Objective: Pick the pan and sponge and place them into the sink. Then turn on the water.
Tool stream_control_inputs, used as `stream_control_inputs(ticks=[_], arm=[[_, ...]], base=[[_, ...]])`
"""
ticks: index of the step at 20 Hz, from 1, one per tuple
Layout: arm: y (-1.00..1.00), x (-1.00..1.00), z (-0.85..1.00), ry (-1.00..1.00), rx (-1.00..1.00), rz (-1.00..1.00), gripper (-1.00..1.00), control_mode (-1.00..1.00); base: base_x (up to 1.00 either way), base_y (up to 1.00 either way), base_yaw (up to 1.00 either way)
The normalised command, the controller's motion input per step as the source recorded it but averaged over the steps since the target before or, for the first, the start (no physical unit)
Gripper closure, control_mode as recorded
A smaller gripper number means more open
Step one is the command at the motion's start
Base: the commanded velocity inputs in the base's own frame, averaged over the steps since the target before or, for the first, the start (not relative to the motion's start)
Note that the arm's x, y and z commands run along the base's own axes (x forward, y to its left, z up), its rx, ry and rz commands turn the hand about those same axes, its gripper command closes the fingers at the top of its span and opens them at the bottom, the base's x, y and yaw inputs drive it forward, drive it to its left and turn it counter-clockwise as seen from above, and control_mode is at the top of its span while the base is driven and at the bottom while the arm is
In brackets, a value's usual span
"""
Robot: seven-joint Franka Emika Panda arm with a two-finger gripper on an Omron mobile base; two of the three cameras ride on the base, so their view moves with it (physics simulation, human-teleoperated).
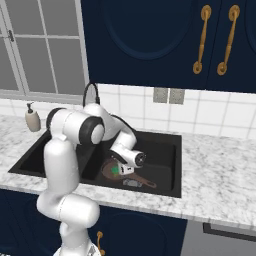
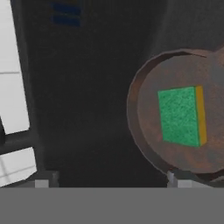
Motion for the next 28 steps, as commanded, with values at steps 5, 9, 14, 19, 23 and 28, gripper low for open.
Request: stream_control_inputs(ticks=[5,9,14,19,23,28], arm=[[-0.02,-0.15,0.92,0.15,0.26,-0.03,-1.0,-1.0],[-0.07,-0.18,0.71,0.15,0.32,-0.03,-1.0,-1.0],[-0.05,-0.16,0.53,0.05,0.32,0.0,-1.0,-1.0],[0.07,-0.01,0.2,0.0,0.22,-0.01,-1.0,-1.0],[0.09,0.0,0.26,0.0,0.21,-0.01,-1.0,-1.0],[0.08,0.0,0.17,0.0,0.16,-0.17,-1.0,-1.0]], base=[[0.0,0.0,0.0],[0.0,0.0,0.0],[0.0,0.0,0.0],[0.0,0.0,0.0],[0.0,0.0,0.0],[0.0,0.0,0.0]])
